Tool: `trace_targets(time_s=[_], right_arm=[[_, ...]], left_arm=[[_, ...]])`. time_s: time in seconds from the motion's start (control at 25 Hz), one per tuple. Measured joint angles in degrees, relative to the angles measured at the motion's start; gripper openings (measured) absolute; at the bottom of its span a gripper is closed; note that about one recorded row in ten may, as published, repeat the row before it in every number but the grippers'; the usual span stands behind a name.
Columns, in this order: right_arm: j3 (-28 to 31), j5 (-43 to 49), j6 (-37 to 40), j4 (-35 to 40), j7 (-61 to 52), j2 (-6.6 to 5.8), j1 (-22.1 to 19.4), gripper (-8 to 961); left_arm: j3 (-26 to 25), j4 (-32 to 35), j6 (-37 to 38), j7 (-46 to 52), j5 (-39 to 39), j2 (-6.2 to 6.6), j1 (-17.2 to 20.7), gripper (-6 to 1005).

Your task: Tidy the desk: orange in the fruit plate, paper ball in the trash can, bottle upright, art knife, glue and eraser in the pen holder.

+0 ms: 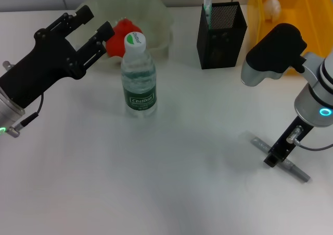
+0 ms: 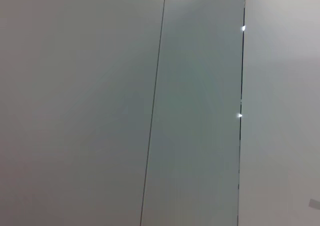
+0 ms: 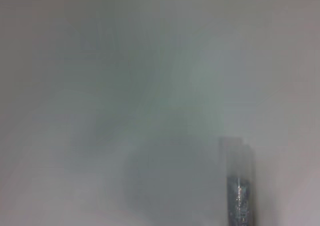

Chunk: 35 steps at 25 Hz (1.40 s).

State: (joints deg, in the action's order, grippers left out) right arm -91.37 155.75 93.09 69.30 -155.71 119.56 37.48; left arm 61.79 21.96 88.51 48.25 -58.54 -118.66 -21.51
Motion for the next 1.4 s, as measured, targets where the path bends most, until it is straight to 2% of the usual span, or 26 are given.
trace_targets(time_s=[0.16,0.6,1.4], right_arm=[[0.0,-0.1,0.0,-0.1,0.0,0.05,0.0,406],[0.1,-0.1,-0.4,-0.7,0.0,0.05,0.1,357],[0.8,-3.3,-1.4,-0.1,0.3,-0.04,-0.2,164]], left_arm=[[0.2,-0.1,0.0,0.0,0.0,0.0,0.0,591],[0.3,-0.1,0.0,0.0,0.0,0.01,0.2,591],[-0.1,-0.1,0.2,0.0,0.0,0.09,0.3,591]])
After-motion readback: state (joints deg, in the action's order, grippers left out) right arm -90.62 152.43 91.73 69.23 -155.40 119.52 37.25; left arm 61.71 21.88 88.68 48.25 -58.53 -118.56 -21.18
